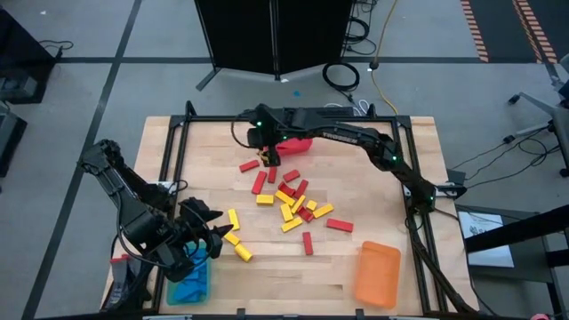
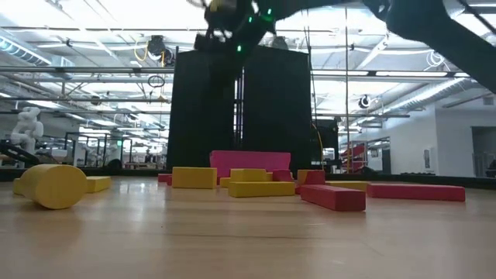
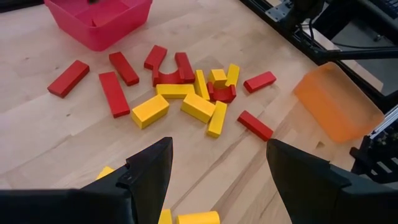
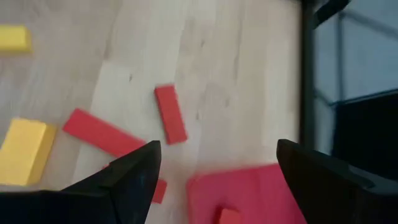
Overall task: Sort blocks
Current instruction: Put the red block into the red bin
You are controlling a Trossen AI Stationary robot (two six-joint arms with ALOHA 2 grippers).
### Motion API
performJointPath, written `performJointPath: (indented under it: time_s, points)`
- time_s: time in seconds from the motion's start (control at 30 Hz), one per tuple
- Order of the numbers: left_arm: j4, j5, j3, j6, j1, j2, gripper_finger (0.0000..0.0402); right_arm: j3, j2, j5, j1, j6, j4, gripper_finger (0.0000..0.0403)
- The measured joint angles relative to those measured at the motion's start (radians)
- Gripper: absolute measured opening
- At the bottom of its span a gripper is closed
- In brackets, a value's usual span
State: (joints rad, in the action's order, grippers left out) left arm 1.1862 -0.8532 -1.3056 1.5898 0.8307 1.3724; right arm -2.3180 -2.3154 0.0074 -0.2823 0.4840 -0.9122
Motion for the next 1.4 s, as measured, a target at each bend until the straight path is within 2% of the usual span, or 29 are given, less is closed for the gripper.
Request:
performJointPath:
  time_s: [0.27,0.47,0.53,0.63,0.77,0.87,1.0,1.07,1.27,1.4]
  points:
    - [-0.001,-0.009,0.000,0.000,0.000,0.000,0.0264,0.001,-0.104,-0.039,-0.005,-0.021,0.018,0.0315]
    - [-0.001,-0.015,0.000,0.001,0.000,0.000,0.0264,0.001,-0.149,-0.057,0.017,-0.099,0.138,0.0314]
    - [-0.002,-0.016,0.000,0.001,0.000,0.000,0.0264,0.001,-0.156,-0.058,0.019,-0.148,0.184,0.0308]
    - [-0.003,-0.016,0.000,0.002,0.000,0.000,0.0264,0.001,-0.166,-0.073,0.019,-0.303,0.217,0.0293]
    - [-0.005,-0.015,0.000,0.002,0.000,0.000,0.0264,0.001,-0.168,-0.111,0.029,-0.365,0.152,0.0279]
    - [-0.003,-0.015,0.000,0.001,0.000,0.000,0.0264,0.000,-0.168,-0.174,0.058,-0.239,0.006,0.0277]
    - [0.003,-0.014,0.000,0.000,0.001,0.001,0.0264,0.002,-0.169,-0.114,0.117,0.044,-0.183,0.0277]
    - [0.003,-0.014,0.000,-0.005,0.001,0.001,0.0264,0.003,-0.172,-0.055,0.143,0.116,-0.156,0.0277]
    - [-0.004,-0.012,0.000,0.000,0.001,0.024,0.0264,0.004,-0.179,-0.007,0.172,0.192,0.022,0.0277]
    - [-0.023,0.028,0.000,0.002,0.001,0.051,0.0264,0.004,-0.204,-0.011,0.176,0.194,0.012,0.0277]
